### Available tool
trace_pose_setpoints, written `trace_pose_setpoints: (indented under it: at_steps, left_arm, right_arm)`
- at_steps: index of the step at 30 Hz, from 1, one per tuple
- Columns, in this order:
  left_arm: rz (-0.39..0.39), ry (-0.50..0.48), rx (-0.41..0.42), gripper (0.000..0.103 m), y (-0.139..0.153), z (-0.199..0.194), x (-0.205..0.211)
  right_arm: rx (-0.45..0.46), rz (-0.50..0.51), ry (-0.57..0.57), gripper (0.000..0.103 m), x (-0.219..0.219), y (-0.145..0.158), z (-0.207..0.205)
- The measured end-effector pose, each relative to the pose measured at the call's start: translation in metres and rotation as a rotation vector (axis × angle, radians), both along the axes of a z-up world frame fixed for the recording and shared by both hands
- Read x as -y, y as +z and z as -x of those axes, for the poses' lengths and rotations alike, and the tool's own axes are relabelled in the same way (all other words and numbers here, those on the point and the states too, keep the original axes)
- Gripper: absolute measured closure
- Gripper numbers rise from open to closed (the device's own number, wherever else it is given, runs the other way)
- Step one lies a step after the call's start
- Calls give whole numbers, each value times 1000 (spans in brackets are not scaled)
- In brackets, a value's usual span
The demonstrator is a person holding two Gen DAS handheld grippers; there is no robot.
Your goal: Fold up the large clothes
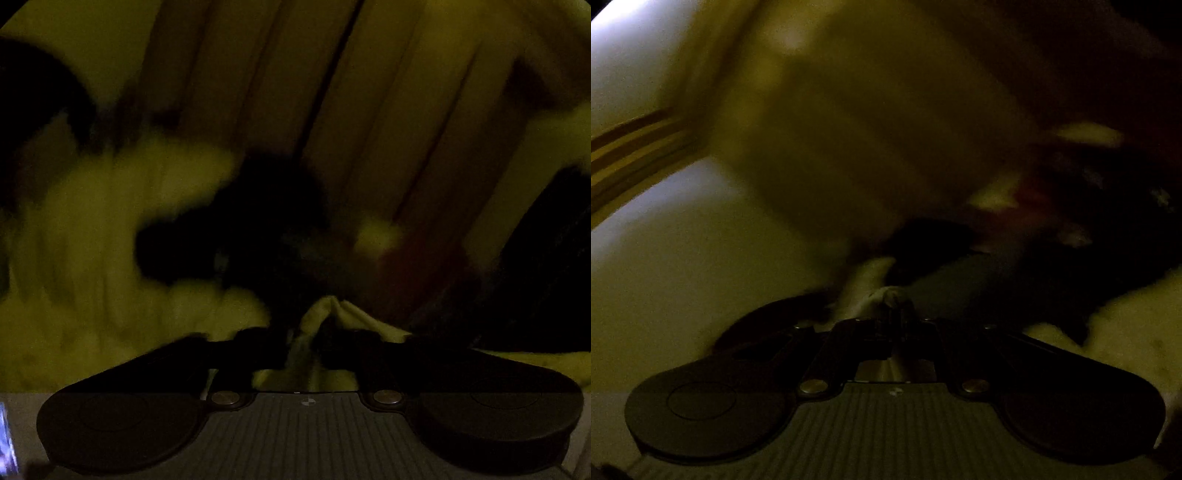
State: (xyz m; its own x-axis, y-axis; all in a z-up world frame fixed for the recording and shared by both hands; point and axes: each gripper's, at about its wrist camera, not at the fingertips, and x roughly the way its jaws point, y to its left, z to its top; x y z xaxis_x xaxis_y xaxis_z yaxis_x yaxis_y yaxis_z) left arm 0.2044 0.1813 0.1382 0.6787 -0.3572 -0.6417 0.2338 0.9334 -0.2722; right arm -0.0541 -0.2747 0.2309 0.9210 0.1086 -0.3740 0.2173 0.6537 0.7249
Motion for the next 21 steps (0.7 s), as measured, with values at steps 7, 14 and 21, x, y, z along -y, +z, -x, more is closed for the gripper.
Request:
trace_pose_setpoints:
  at_steps: [7, 14, 21]
  left_arm:
    - [-285, 39, -240, 0, -138, -69, 36]
    - [-280, 176, -298, 0, -171, -70, -33]
    - [-246, 288, -311, 0, -151, -44, -84]
  right_arm:
    - [-424, 52, -399, 56, 15, -118, -71]
    - [-518, 115, -322, 38, -10, -135, -37]
    - [-552, 211, -255, 30, -15, -152, -17]
